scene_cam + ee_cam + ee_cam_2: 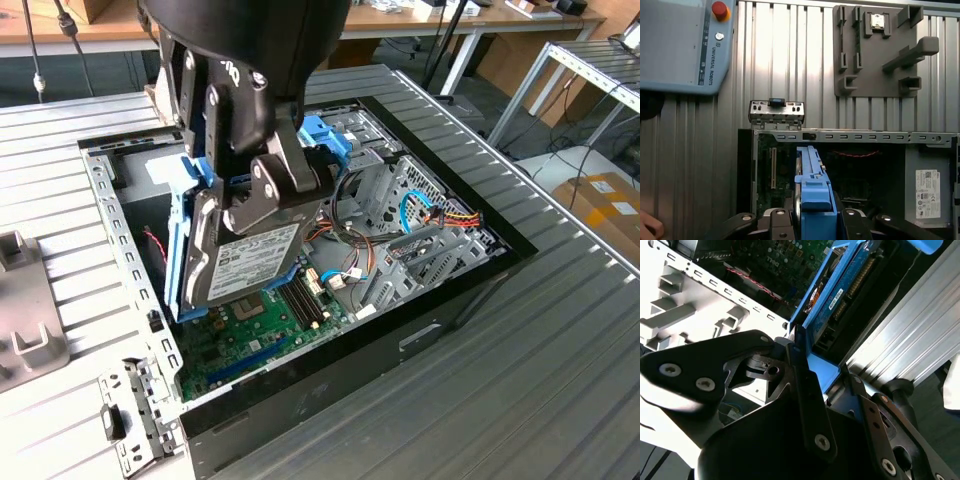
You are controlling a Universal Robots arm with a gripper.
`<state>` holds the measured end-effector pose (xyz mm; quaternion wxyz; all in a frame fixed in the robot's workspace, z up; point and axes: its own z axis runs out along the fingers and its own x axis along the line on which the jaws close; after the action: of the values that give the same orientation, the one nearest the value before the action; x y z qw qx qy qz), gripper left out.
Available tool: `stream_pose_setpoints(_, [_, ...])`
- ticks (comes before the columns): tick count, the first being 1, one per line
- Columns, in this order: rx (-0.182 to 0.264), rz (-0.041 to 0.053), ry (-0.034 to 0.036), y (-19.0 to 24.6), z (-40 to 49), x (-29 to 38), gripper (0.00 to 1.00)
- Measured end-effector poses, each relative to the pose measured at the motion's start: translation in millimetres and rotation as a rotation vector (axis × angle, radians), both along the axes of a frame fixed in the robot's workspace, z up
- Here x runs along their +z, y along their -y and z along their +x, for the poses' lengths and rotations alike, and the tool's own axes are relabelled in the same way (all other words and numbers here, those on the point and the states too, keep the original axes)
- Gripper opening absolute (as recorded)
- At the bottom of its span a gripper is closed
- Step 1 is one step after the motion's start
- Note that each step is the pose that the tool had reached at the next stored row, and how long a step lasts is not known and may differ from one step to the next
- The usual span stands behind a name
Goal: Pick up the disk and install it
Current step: 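Pick up the disk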
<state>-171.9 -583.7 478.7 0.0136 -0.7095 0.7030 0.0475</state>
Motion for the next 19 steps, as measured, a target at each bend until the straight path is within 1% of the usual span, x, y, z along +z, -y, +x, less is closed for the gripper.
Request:
stream_pose_setpoints(2, [0.0,0.0022,-0.0003,1.6,3.3,0.0,0.37])
stream_pose_setpoints(3, [0.0,0.0059,-0.0004,2.2,4.6,0.0,0.37])
stream_pose_setpoints(6, [0.0,0.0375,-0.0005,3.6,8.4,0.0,0.37])
stream_pose_setpoints(7, [0.001,0.044,-0.0004,4.1,9.3,0.0,0.37])
stream_pose_setpoints(8, [0.002,0.0456,-0.0004,4.5,9.9,0.0,0.37])
stream_pose_setpoints(12, [0.023,0.0457,-0.0009,5.1,12.5,-0.3,0.37])
stream_pose_setpoints(19, [0.024,0.0458,-0.004,5.4,33.9,-0.7,0.37])
